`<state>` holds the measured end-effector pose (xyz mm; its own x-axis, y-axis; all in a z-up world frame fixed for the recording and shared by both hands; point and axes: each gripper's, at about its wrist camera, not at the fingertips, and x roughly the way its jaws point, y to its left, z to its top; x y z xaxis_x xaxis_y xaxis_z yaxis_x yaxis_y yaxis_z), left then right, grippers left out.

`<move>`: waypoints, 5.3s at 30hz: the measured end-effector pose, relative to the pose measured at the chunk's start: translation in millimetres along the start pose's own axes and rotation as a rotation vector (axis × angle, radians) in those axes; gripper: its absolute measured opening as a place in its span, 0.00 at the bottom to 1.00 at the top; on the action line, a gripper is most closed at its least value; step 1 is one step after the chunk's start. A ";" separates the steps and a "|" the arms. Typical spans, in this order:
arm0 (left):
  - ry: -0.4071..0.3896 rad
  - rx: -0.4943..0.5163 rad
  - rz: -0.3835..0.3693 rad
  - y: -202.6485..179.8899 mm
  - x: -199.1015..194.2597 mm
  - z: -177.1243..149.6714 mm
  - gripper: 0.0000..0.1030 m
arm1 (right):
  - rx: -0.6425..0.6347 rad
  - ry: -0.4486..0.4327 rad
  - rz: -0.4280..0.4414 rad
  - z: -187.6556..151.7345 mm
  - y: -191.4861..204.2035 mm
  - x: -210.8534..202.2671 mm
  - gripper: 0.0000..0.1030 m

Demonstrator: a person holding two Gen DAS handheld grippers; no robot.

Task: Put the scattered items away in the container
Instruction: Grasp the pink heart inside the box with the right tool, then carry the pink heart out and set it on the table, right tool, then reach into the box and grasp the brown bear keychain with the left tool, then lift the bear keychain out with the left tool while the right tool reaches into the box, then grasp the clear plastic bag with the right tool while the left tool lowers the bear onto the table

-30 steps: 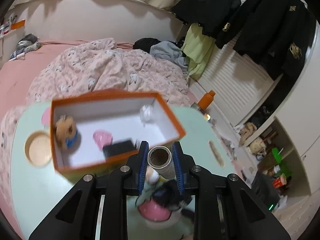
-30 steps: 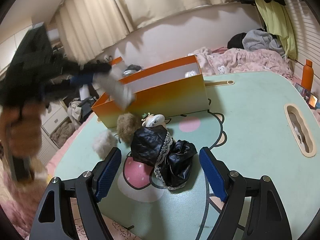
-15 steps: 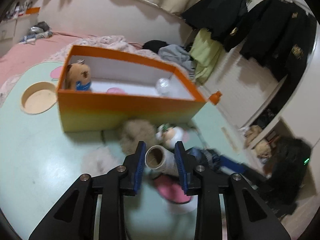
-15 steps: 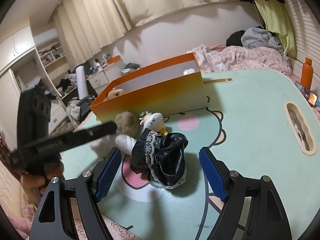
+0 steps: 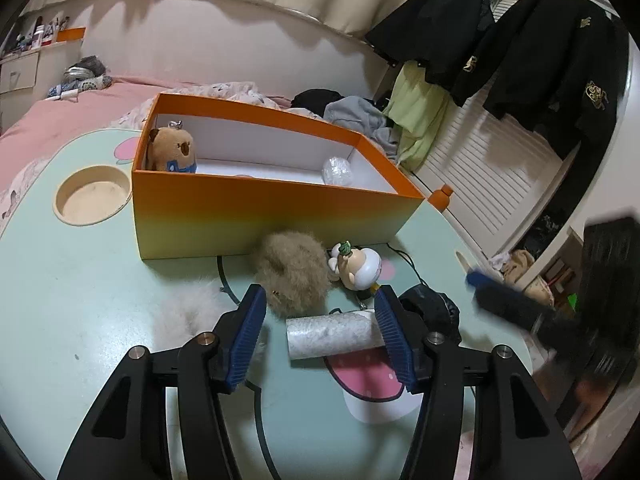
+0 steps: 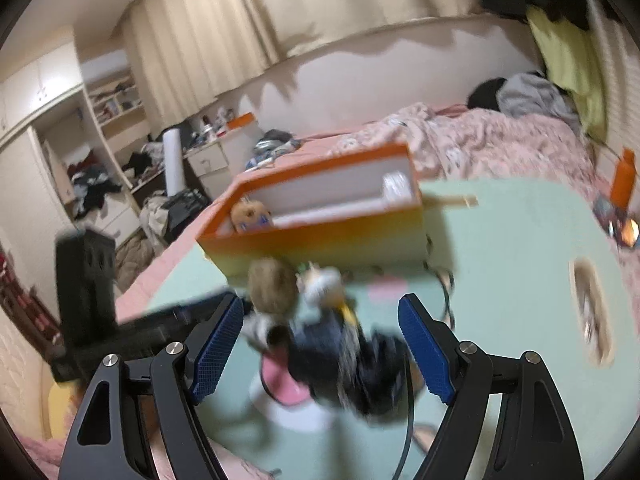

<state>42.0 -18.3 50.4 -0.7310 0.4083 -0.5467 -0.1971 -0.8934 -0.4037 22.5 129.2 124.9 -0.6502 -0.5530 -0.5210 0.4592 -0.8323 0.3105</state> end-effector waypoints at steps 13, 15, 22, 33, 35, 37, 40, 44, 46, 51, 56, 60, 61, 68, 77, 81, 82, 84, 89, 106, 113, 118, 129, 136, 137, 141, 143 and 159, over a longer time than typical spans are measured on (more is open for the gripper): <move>-0.102 0.043 -0.009 3.2 -30.6 -1.4 0.56 | -0.020 0.562 0.088 106.8 15.8 163.2 0.24; -0.116 0.041 -0.014 5.8 -33.9 -1.6 0.56 | -0.019 0.595 0.041 102.7 23.8 182.4 0.30; -0.121 0.019 -0.028 14.1 -35.1 -4.1 0.56 | -0.096 0.683 -0.129 94.4 39.9 228.3 0.46; -0.119 -0.003 -0.032 22.3 -37.0 -6.1 0.56 | -0.080 0.511 -0.085 110.5 28.0 183.2 0.35; -0.119 -0.005 -0.039 23.1 -37.6 -6.0 0.56 | -0.073 0.453 -0.041 116.5 28.6 155.0 0.35; -0.121 -0.008 -0.047 23.7 -39.6 -6.1 0.56 | -0.083 0.407 0.015 114.1 32.3 117.5 0.35; -0.129 -0.015 -0.064 25.2 -45.6 -5.1 0.56 | -0.124 0.397 0.073 93.0 41.1 77.5 0.35; -0.141 -0.028 -0.066 29.4 -55.5 -1.8 0.56 | -0.143 0.470 0.088 51.1 44.1 67.4 0.35; -0.147 -0.032 -0.061 31.7 -60.0 -0.2 0.56 | -0.150 0.509 0.091 30.6 48.5 71.2 0.35; -0.163 -0.047 -0.039 37.2 -67.7 2.6 0.61 | -0.159 0.537 0.069 8.3 49.7 88.0 0.35; -0.171 -0.061 -0.024 42.0 -70.3 5.3 0.61 | -0.157 0.529 0.048 2.6 42.2 98.4 0.35; -0.169 -0.067 -0.007 44.4 -71.3 11.4 0.61 | -0.135 0.458 0.067 6.1 40.0 84.2 0.36; -0.166 -0.061 0.005 43.0 -71.4 16.0 0.61 | -0.130 0.424 0.077 6.2 40.1 77.5 0.37; 0.041 0.127 0.093 18.4 -43.2 81.9 0.61 | -0.022 0.229 0.201 -16.3 36.6 39.1 0.53; 0.316 0.403 0.390 -5.5 33.3 140.8 0.56 | 0.005 0.192 0.245 -28.7 38.4 30.8 0.53; 0.407 0.386 0.404 0.4 58.2 145.8 0.46 | 0.040 0.186 0.257 -30.7 30.3 30.0 0.55; 0.429 0.377 0.407 2.9 64.0 146.4 0.44 | 0.046 0.185 0.259 -31.9 28.6 28.6 0.55; 0.453 0.374 0.432 5.5 73.3 148.3 0.43 | 0.054 0.187 0.265 -32.0 27.8 29.3 0.56; 0.489 0.392 0.512 10.2 90.7 148.9 0.43 | 0.054 0.190 0.268 -30.4 29.3 27.7 0.57; 0.563 0.477 0.624 20.6 129.2 132.9 0.35 | 0.064 0.194 0.295 -33.3 26.2 20.3 0.58; 0.350 0.352 0.373 -1.6 54.7 155.9 0.35 | 0.076 0.178 0.295 -33.3 24.0 18.2 0.58; 0.210 0.351 0.181 -17.8 -21.8 118.4 0.36 | 0.110 0.135 0.294 -31.3 14.3 10.7 0.58; 0.216 0.268 0.215 19.6 -34.5 5.1 0.37 | -0.078 0.102 -0.004 65.3 9.9 1.1 0.53; 0.200 0.230 0.182 16.7 -30.1 -6.8 0.38 | -0.257 0.324 -0.292 128.7 15.5 92.4 0.34; 0.192 0.218 0.182 18.1 -33.0 -6.8 0.38 | -0.274 0.375 -0.331 129.0 13.5 110.6 0.30; 0.177 0.216 0.137 18.0 -43.6 -9.2 0.37 | -0.305 0.522 -0.437 118.8 5.9 162.8 0.21; 0.196 0.222 0.106 14.0 -38.5 -13.1 0.37 | -0.337 0.548 -0.489 114.2 3.5 177.2 0.22; 0.175 0.174 0.071 19.0 -31.2 -13.4 0.39 | -0.467 0.595 -0.749 99.9 -14.7 232.2 0.22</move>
<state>69.9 -45.6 50.0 -0.6261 0.3564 -0.6935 -0.2701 -0.9335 -0.2358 -195.7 9.3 78.8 -0.5205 0.3069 -0.7968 0.3329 -0.7864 -0.5204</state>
